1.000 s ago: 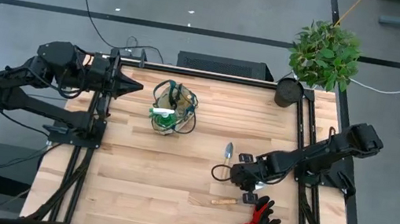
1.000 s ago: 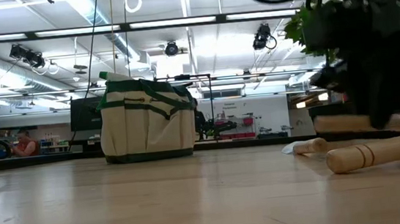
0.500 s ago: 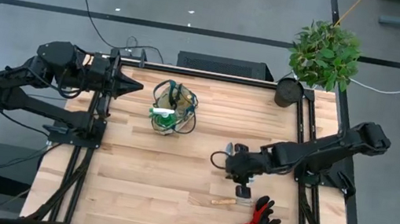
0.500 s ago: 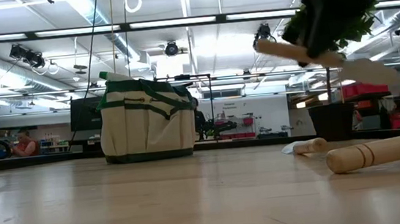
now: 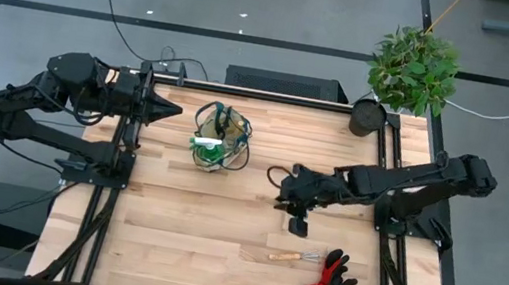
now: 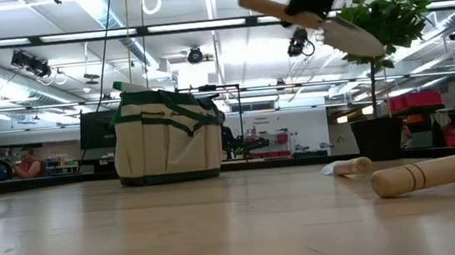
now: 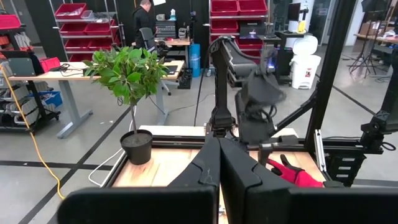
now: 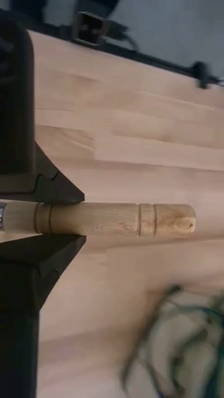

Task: Pick & Place Garden tools in Gardening bag
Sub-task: Put the right brown trowel into the gardening bag

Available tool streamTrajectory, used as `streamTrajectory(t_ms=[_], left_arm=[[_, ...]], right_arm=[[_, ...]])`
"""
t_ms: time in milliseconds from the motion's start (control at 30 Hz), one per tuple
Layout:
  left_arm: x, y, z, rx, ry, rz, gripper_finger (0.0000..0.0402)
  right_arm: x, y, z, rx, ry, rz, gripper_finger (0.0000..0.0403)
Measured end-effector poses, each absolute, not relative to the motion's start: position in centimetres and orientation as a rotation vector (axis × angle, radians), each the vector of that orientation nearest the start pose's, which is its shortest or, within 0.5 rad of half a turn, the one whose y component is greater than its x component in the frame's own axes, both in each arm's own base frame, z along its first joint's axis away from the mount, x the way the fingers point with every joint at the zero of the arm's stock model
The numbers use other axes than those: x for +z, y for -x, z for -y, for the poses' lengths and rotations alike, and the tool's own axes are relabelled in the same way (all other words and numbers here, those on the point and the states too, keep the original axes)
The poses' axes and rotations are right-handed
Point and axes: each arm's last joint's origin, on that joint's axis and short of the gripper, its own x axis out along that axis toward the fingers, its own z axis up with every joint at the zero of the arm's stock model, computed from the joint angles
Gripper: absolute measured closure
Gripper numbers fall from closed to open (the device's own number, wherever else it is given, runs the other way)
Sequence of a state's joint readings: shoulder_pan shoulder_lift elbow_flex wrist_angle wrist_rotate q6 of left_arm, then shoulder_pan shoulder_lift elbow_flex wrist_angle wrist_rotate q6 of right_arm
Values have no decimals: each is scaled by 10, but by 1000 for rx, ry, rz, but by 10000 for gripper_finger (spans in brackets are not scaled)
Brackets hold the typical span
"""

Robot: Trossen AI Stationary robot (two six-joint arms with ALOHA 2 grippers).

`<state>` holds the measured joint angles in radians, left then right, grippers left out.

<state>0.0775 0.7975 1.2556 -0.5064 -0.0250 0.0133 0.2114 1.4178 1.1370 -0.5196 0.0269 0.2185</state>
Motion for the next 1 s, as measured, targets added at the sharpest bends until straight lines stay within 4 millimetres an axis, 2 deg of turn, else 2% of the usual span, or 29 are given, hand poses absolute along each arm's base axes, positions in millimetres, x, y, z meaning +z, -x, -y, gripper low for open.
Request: streamTrajectory(t_ms=[300,567,767,1000], left_arm=[[450,-125,-10,102,-11,-49,399],[450,-125,-10,102,-11,-49,399],[450,-125,-10,102,-10,-49,399],[449,-128,-11,103,16,-54,399]], right_arm=[[335,-304,-43,-8,-83,-643,337],[379,-307,-30,-68,-45,-502,337],[396,-307,-25,-81,-56,-441,337],[404,-309,-24,-112,-59,-363,337]])
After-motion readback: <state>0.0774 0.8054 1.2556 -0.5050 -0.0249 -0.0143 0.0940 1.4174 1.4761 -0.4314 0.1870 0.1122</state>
